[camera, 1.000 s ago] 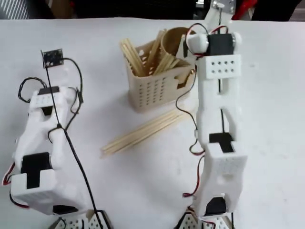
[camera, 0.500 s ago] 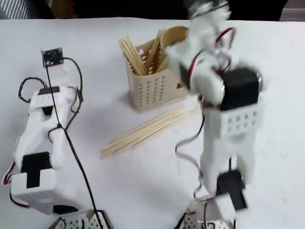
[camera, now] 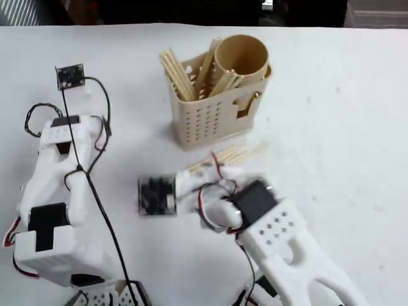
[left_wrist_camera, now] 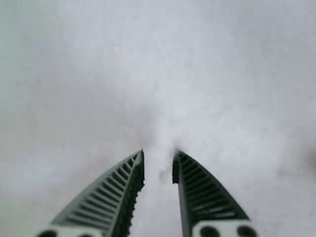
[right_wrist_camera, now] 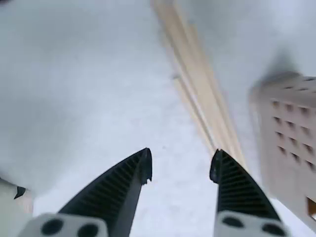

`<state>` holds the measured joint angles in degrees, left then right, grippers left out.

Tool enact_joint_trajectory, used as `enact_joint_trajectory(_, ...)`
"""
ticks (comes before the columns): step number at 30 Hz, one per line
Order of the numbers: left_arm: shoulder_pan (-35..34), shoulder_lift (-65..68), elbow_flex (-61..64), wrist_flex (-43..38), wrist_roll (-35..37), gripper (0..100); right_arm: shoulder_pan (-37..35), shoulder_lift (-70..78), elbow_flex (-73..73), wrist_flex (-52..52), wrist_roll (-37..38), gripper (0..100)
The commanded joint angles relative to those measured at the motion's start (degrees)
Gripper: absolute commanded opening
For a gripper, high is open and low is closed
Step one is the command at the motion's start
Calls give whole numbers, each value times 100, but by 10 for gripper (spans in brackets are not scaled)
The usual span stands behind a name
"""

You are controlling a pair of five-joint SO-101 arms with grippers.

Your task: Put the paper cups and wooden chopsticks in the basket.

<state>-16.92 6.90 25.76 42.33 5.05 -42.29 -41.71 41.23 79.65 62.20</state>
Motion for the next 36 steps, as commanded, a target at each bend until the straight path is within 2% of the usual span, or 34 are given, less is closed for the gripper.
enact_joint_trajectory(1, 40, -31, -105, -97, 44, 120, 66, -4, 1178, -980, 712, 208)
enact_joint_trajectory(7, 40, -31, -105, -97, 44, 120, 549, 901, 1248, -1947, 1196, 207)
enact_joint_trajectory(16, 66, -31, -105, -97, 44, 120, 646, 2281, 1240, -3116, 1204, 204)
enact_joint_trajectory(22, 66, -31, -105, -97, 44, 120, 804, 2659, 923, -3248, 958, 150)
enact_joint_trajectory(31, 66, -31, -105, -70, 44, 119, 813, 3310, 316, -3275, 589, 176)
enact_joint_trajectory(36, 75, -31, -105, -70, 44, 119, 822, 3899, 26, -3714, 299, 176)
